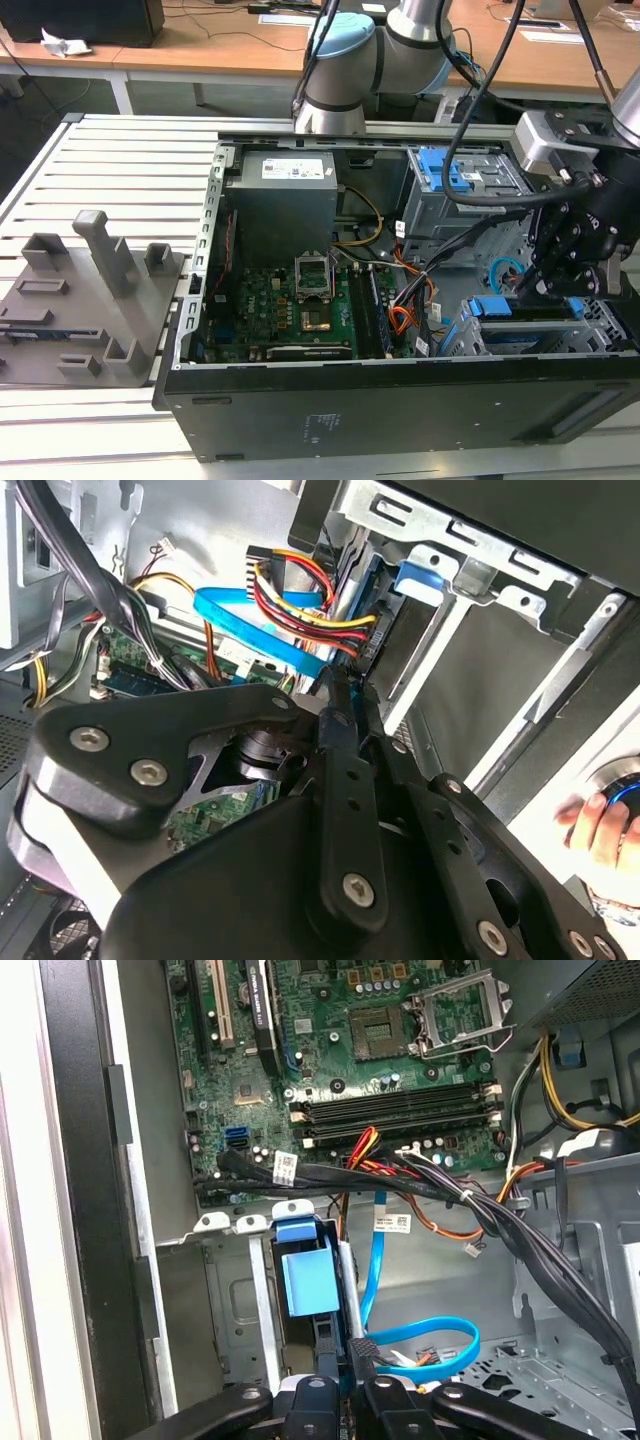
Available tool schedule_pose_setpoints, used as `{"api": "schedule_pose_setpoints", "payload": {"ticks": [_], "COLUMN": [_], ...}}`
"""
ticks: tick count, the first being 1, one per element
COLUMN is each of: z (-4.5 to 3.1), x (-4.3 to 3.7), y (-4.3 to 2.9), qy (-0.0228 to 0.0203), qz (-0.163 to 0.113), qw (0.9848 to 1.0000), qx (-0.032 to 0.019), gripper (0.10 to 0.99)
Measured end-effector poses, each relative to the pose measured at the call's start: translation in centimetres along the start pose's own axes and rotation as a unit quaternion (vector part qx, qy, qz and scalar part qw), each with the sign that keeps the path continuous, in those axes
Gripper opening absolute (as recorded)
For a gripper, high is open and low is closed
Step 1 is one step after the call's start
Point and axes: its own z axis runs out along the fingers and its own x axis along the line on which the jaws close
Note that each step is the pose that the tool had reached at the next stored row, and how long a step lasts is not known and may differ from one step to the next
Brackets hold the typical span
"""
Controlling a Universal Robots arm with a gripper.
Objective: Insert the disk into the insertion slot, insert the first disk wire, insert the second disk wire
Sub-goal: 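Insert the second disk wire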
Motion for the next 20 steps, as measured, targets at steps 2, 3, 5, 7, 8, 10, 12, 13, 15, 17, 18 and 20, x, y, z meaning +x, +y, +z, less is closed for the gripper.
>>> {"api": "schedule_pose_setpoints", "payload": {"ticks": [2,3,5,7,8,10,12,13,15,17,18,20], "z": [0.16,0.24,0.35,0.38,0.41,0.41,-0.11,-0.64,-1.1,-1.82,-2.14,-2.83], "x": [0.04,0.06,0.08,0.07,0.07,0.08,0.07,0.06,0.0,-0.04,-0.05,-0.06], "y": [-0.02,-0.02,-0.03,-0.03,-0.03,-0.03,0.0,0.03,0.06,0.1,0.12,0.15], "qy": [0.0,0.0001,0.0002,0.0,-0.0002,-0.0001,-0.0002,-0.0001,0.0,0.0,0.0,0.0], "qz": [-0.002,-0.002,-0.003,-0.003,-0.003,-0.003,-0.003,-0.003,-0.003,-0.003,-0.003,-0.003], "qw": [1.0,1.0,1.0,1.0,1.0,1.0,1.0,1.0,1.0,1.0,1.0,1.0], "qx": [0.0,0.0,0.0,0.0,-0.0001,0.0,0.0,0.0,0.0,0.0,0.0,0.0], "gripper": [0.161,0.161,0.161,0.161,0.173,0.235,0.235,0.235,0.235,0.157,0.106,0.106]}}
